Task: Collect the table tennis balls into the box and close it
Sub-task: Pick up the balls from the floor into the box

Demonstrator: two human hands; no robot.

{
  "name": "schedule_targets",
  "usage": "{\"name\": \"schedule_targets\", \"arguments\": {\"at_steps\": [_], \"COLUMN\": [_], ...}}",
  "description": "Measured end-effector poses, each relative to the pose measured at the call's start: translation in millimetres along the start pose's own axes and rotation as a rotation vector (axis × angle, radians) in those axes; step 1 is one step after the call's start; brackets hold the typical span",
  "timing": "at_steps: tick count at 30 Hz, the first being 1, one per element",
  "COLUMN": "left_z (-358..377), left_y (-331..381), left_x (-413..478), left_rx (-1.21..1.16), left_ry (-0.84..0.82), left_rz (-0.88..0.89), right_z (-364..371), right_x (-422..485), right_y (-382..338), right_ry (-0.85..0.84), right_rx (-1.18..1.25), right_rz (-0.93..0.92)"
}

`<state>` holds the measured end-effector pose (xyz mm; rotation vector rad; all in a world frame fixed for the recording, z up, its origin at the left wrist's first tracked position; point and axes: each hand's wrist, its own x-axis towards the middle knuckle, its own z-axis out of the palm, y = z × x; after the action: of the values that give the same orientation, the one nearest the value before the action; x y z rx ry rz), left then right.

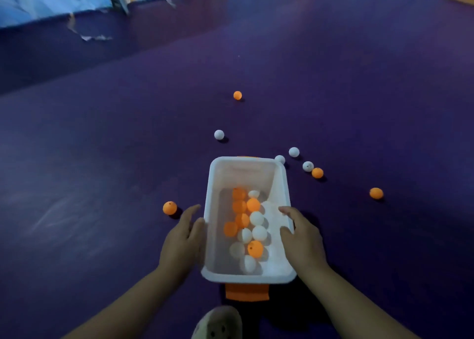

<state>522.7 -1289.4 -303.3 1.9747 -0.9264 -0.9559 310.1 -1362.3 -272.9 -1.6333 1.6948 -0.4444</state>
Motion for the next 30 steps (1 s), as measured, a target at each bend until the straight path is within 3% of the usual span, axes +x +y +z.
{"name": "schedule_targets", "arguments": {"at_steps": [4, 8, 11, 18, 21, 23, 25, 27, 30], "left_z": [-13, -19, -22, -21, -18, -15, -11, -3, 8], "left_y": [-40, -64, -75, -89, -47, -10, 15, 19, 19], "left_x": [66, 114, 128, 145, 139, 130, 122, 125, 138], "left_rx": [0.276, 0.602, 0.683, 0.622, 0.264, 0.003, 0.038, 0.256, 0.419], "left_ry": [0.185, 0.146, 0.123, -0.066, 0.095, 0.112, 0.017, -0.04, -0.058], "left_rz": [0.006, 0.025, 0.017, 0.108, 0.148, 0.191, 0.338, 0.496, 0.58], "right_z": [26, 43, 51, 63, 64, 65, 65, 63, 59], "right_x": [33, 59, 71, 82, 84, 86, 89, 93, 97], "right_y": [-7, -13, -15, -17, -18, -17, -17, -16, -15], "right_ry": [-0.02, -0.024, -0.022, 0.0, 0.003, -0.002, -0.008, -0.013, -0.037], "right_rx": [0.008, -0.009, -0.009, 0.008, 0.015, 0.018, 0.012, -0.01, -0.032], "right_rz": [0.0, 0.014, 0.047, 0.07, 0.061, 0.058, 0.058, 0.05, 0.035]}}
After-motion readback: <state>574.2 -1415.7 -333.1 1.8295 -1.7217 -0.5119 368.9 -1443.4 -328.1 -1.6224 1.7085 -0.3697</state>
